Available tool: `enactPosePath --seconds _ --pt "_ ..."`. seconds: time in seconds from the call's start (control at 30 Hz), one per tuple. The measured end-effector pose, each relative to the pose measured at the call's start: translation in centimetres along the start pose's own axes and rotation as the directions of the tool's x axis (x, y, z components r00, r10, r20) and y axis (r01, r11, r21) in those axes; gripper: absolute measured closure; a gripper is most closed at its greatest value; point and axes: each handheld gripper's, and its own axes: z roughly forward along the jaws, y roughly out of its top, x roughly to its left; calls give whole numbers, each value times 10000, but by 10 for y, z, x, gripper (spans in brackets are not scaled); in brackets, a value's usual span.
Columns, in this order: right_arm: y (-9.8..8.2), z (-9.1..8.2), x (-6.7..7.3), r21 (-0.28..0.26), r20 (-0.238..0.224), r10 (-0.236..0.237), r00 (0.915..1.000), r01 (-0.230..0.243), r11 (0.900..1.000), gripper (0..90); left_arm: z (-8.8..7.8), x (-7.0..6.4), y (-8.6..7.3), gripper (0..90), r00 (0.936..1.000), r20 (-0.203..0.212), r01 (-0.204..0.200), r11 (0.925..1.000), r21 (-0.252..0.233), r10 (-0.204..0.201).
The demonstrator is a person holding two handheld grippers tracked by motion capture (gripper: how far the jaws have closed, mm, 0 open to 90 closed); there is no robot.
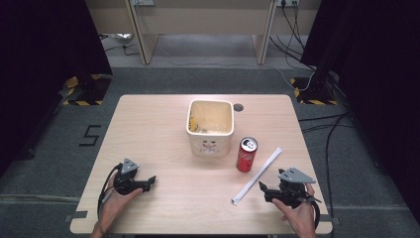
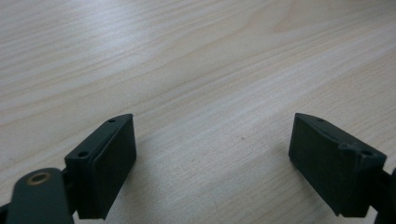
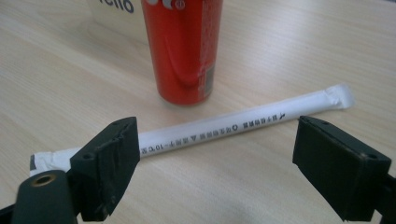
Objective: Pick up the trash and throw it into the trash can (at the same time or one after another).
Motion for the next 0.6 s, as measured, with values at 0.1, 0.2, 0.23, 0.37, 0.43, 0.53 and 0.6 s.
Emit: enactPosePath --seconds 0.1,0.2,0.23,0.37,0.43,0.53,0.6 --pt "5 -1 1 -109 -33 -68 10000 68 9999 149 0 0 0 141 10000 2 -2 10000 2 2" --pt "11 2 1 -171 -123 -45 9999 43 9998 149 0 0 0 142 10000 1 0 10000 1 0" --pt "12 3 1 -169 -140 -24 9999 21 9999 149 0 0 0 141 10000 1 0 10000 1 0" --pt "18 5 2 -192 -174 -107 9998 103 9998 149 0 0 0 141 10000 3 1 10000 1 -1" --pt "20 6 2 -276 -166 -168 9997 163 9995 149 0 0 0 141 10000 5 0 10000 1 0" --pt "23 6 3 -308 -199 -162 9997 156 9994 149 0 0 0 141 10000 3 20 10000 -8 -20" --pt "26 6 3 -389 -269 -165 9995 155 9991 149 0 0 0 141 10000 4 1 10000 0 -1"
